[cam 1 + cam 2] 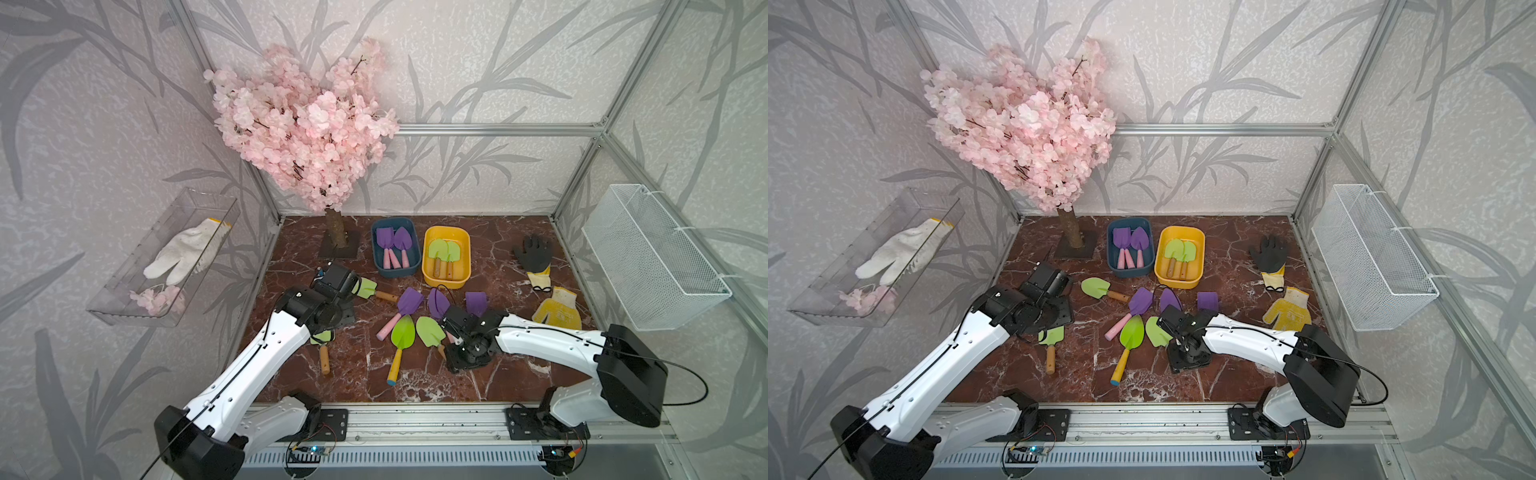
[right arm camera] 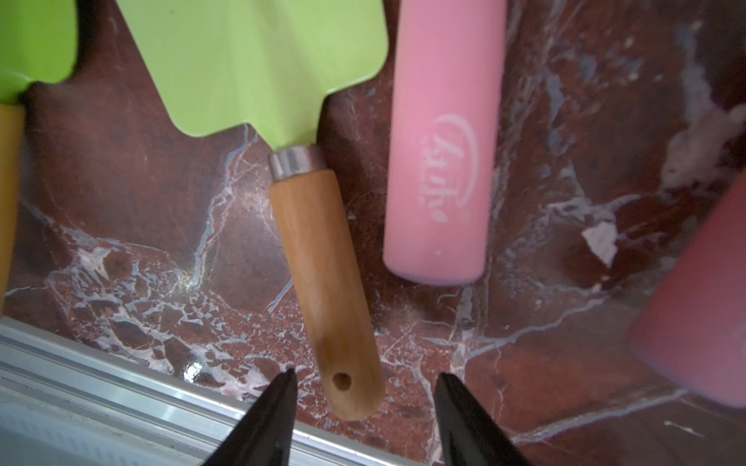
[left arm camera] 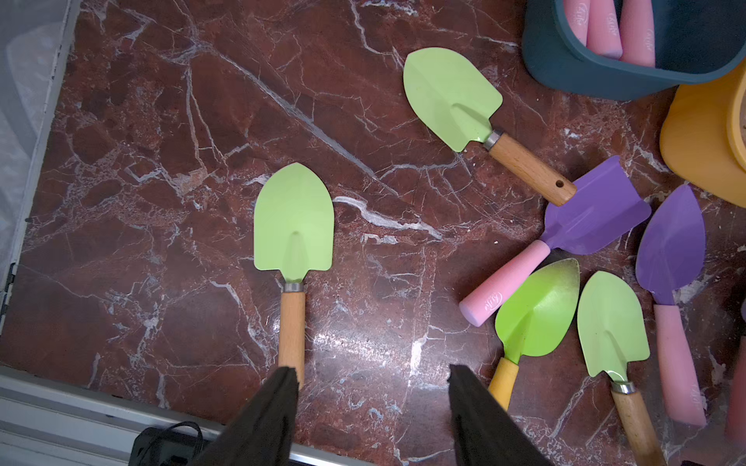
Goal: Sort the small shovels by color and place them into the storage box
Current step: Pick up the shovel from the center of the board.
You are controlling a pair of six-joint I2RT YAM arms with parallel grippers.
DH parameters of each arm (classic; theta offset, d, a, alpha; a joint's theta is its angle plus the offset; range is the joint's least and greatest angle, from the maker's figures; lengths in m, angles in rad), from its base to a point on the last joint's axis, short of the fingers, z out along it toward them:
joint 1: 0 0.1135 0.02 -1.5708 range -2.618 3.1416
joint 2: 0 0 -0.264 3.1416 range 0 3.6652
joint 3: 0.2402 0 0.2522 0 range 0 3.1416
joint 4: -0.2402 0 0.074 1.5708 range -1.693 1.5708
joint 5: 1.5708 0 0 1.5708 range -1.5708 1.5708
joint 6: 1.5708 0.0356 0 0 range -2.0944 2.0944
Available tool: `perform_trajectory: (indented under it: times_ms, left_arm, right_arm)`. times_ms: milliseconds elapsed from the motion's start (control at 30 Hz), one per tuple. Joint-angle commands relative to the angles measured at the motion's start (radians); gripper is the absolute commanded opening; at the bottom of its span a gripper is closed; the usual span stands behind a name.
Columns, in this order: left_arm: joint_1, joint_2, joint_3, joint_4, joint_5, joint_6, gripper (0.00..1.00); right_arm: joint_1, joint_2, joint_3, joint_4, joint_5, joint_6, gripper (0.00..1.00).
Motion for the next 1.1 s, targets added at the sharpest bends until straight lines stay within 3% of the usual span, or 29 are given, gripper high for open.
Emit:
perform_trajectory:
  times_ms: [0, 633, 1067]
  left_arm:
    - [0.003, -0.020, -0.012, -0.015, -0.007, -0.001, 0.63]
    - [0.003, -0.029, -0.009, -0.014, -0.005, 0.013, 0.63]
    - [0.004, -0.035, -0.013, -0.014, -0.004, 0.016, 0.63]
  right_arm:
    - [0.005, 0.020, 0.033, 0.004, 0.000, -0.015, 0.60]
    - [0.005, 0.109, 0.081, 0.013, -0.006, -0.039, 0.59]
    - [0.008, 0.114, 0.076, 0.019, -0.004, -0.030, 0.53]
